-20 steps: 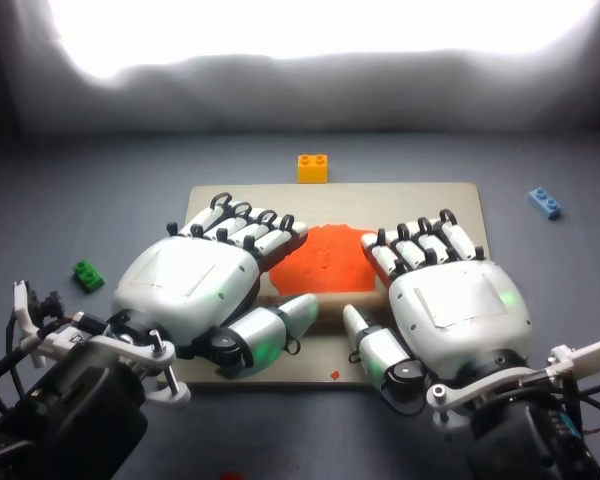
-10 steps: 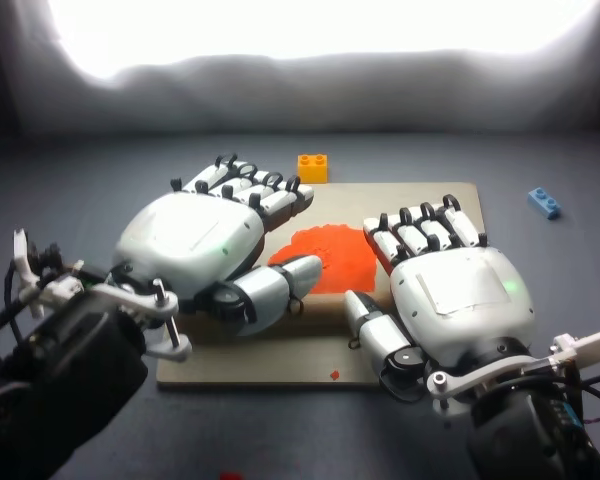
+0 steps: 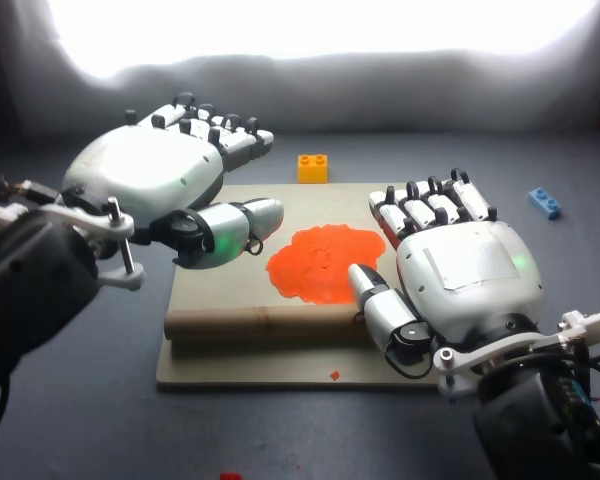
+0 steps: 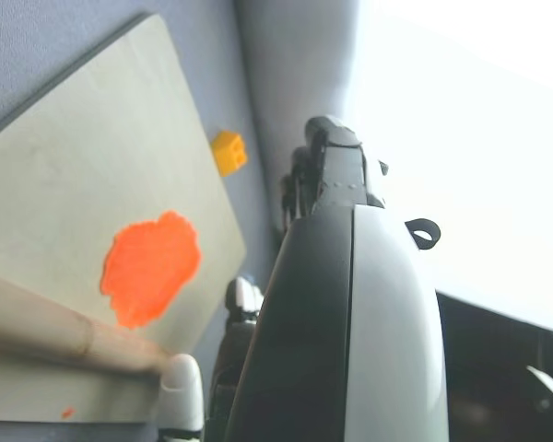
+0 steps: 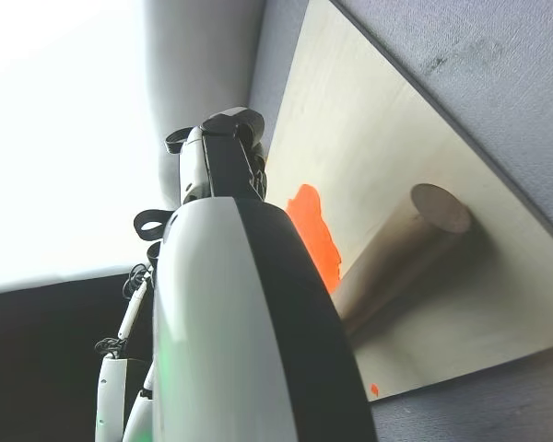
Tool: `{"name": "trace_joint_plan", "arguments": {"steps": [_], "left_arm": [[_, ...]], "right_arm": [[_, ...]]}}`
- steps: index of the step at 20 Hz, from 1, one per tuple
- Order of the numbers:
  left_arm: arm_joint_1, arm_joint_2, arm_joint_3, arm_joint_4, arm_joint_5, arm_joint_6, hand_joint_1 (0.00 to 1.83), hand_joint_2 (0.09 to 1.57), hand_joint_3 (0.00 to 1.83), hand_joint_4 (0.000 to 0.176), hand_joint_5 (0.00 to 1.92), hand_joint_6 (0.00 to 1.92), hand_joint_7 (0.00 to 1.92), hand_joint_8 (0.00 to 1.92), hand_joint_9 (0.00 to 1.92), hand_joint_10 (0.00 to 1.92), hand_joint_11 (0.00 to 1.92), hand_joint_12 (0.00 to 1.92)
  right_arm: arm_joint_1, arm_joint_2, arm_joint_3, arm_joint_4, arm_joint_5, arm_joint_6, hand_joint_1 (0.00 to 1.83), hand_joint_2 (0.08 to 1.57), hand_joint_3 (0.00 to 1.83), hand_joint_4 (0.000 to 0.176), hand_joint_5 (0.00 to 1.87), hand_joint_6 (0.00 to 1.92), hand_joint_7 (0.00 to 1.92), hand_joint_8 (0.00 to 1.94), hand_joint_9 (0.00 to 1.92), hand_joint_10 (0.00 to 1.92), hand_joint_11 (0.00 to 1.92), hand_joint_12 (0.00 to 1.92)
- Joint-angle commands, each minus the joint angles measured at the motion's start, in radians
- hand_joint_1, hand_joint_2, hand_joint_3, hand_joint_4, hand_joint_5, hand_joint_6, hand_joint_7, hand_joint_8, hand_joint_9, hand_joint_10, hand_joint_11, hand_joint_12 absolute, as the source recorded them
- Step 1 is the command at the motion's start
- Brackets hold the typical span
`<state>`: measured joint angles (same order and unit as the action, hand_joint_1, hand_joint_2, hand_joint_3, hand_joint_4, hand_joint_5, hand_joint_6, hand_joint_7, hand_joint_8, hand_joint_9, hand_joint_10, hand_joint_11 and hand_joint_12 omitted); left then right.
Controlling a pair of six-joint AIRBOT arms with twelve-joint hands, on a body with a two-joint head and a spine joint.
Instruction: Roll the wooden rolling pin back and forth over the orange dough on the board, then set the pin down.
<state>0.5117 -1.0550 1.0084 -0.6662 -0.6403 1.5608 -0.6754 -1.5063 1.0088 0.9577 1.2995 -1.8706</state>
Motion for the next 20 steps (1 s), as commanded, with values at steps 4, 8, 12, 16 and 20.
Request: {"name": "trace_joint_plan", "arguments": {"steps": [4,8,12,16,20], "left_arm": [[-0.053,0.046,-0.034,-0.026,-0.025,0.069,0.00,1.38,0.00,0.000,0.37,0.04,0.43,0.03,0.35,0.04,0.00,0.72],[-0.078,0.090,-0.094,-0.116,-0.023,0.151,0.00,1.39,0.00,0.000,0.70,0.08,0.79,0.07,0.66,0.12,0.04,1.13],[-0.104,0.093,-0.110,-0.116,0.003,0.163,0.00,1.43,0.00,0.000,0.89,0.12,1.00,0.15,0.88,0.22,0.30,1.17],[-0.132,0.094,-0.122,-0.116,0.019,0.185,0.00,1.46,0.00,0.000,0.94,0.11,1.02,0.25,0.82,0.60,0.38,1.40],[-0.142,0.098,-0.135,-0.117,0.025,0.185,0.00,1.46,0.00,0.000,0.96,0.16,0.93,0.55,0.70,0.95,0.34,1.51]], "right_arm": [[0.008,0.008,-0.003,-0.079,0.071,-0.003,0.00,1.43,0.00,0.000,0.50,0.09,0.56,0.06,0.50,0.11,0.00,1.18],[0.016,0.010,-0.002,-0.079,0.071,-0.002,0.00,1.42,0.00,0.000,0.65,0.39,0.84,0.15,0.54,0.79,0.07,1.57],[0.019,0.014,-0.001,-0.078,0.069,-0.001,0.00,1.43,0.00,0.000,0.63,0.96,0.75,0.94,0.54,1.36,0.20,1.89],[0.027,0.029,0.001,-0.078,0.058,0.004,0.00,1.44,0.00,0.000,0.70,1.21,0.71,1.37,0.55,1.61,0.37,1.92],[0.032,0.061,0.001,-0.078,0.014,0.016,0.00,1.44,0.00,0.000,0.71,1.11,0.70,1.35,0.54,1.63,0.38,1.92]]}}
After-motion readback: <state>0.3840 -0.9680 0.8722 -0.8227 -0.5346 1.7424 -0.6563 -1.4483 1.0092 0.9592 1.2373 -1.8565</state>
